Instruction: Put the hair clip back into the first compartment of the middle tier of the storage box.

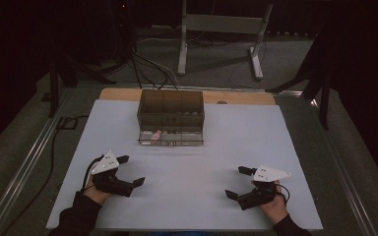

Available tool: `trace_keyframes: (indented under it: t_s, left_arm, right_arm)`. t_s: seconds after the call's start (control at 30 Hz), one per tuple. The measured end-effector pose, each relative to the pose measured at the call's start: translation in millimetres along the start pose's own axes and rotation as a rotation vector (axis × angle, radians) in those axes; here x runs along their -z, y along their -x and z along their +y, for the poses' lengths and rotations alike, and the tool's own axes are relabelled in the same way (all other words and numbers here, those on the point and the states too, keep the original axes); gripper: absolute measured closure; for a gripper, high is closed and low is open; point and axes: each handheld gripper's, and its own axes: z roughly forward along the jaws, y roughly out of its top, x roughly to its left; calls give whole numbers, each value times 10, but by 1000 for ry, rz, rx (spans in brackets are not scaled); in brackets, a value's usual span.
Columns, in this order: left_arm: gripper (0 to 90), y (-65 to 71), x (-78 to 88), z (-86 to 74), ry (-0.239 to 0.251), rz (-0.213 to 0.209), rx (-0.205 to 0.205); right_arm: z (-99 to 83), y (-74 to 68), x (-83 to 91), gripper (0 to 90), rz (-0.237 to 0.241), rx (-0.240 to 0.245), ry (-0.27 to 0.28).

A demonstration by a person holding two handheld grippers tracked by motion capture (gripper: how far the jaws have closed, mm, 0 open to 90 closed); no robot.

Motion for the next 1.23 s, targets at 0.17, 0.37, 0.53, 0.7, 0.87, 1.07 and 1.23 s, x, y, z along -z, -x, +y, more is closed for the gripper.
trace_keyframes:
  t_s: [0.17, 0.37, 0.53, 0.7, 0.87, 1.07, 1.23]
  left_arm:
    - [4, 7, 62, -51, 2, 9, 9]
    - [4, -1, 164, -97, 17, 30, 30]
    - [4, -7, 231, -164, 5, 46, 27]
    - [4, -23, 298, -214, 8, 67, 45]
    - [4, -38, 308, -255, 8, 86, 62]
    - [4, -35, 293, -256, 7, 79, 63]
    - [4, -33, 281, -253, 5, 79, 62]
  right_arm:
    - [-1, 3, -1, 0, 0, 0, 0]
    - [-3, 12, 3, 0, -5, -3, 0]
    - [-2, 8, 4, 0, -5, -3, 1]
    - [-4, 15, 2, 0, -6, -4, 1]
    - [-5, 19, 1, 0, -6, -5, 1]
    - [-6, 19, -4, 0, -7, -3, -2]
    - [-6, 17, -4, 0, -7, -2, -3]
